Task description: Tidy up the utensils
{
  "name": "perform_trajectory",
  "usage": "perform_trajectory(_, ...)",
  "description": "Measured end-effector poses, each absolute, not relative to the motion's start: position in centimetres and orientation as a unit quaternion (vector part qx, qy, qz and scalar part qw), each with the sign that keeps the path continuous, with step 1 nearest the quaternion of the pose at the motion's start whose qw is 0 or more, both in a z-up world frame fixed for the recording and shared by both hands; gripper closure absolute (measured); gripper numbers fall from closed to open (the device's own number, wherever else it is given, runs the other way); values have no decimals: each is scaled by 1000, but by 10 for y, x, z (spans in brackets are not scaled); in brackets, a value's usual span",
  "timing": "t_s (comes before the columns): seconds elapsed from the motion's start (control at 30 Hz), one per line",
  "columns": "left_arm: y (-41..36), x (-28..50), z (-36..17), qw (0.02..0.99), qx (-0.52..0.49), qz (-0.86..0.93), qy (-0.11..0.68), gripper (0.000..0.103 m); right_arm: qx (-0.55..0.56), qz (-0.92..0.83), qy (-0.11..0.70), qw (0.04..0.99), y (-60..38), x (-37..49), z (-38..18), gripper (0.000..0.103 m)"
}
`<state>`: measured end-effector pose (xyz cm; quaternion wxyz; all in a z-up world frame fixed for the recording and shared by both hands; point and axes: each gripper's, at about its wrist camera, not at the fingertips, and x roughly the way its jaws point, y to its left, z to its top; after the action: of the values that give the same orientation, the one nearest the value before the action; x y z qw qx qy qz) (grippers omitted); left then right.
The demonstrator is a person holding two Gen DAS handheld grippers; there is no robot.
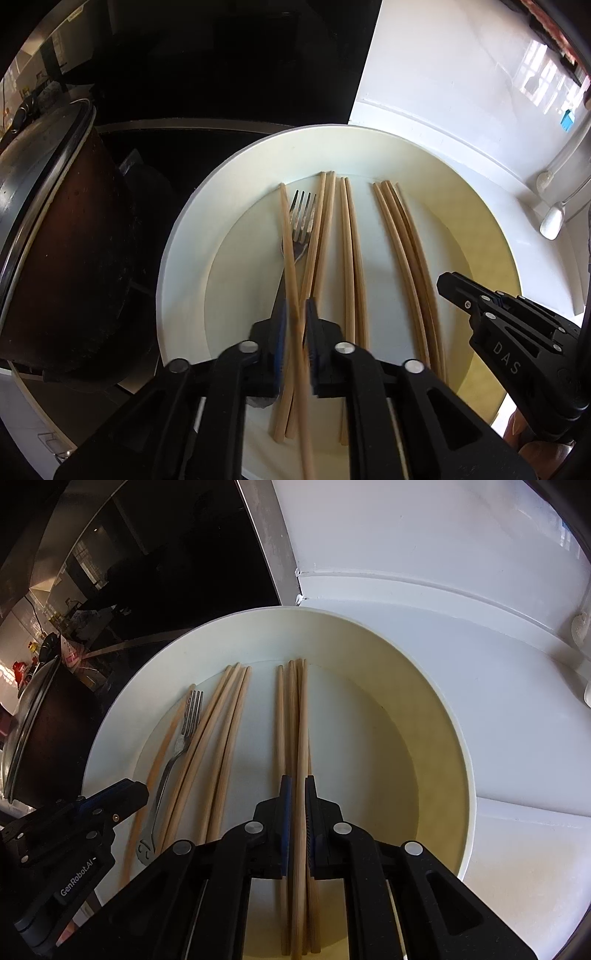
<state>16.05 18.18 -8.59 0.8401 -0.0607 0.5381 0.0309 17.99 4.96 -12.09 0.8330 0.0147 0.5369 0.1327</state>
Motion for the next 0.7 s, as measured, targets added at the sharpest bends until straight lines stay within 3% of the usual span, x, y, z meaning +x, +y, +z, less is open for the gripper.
perform_trajectory(0.1,183,156,-82,843,-60,41,533,38,9,133,529,838,48,178,-114,96)
perform_trajectory(0.2,184,149,-74,848,-58,47,525,30,10,133,520,843,44,174,-106,84)
perform_trajectory(0.53,186,138,-58,847,-56,61,525,16,13,130,511,850,34,158,-80,72)
perform_trajectory(0.7,188,133,-50,844,-65,74,527,8,9,123,519,846,32,151,-72,56)
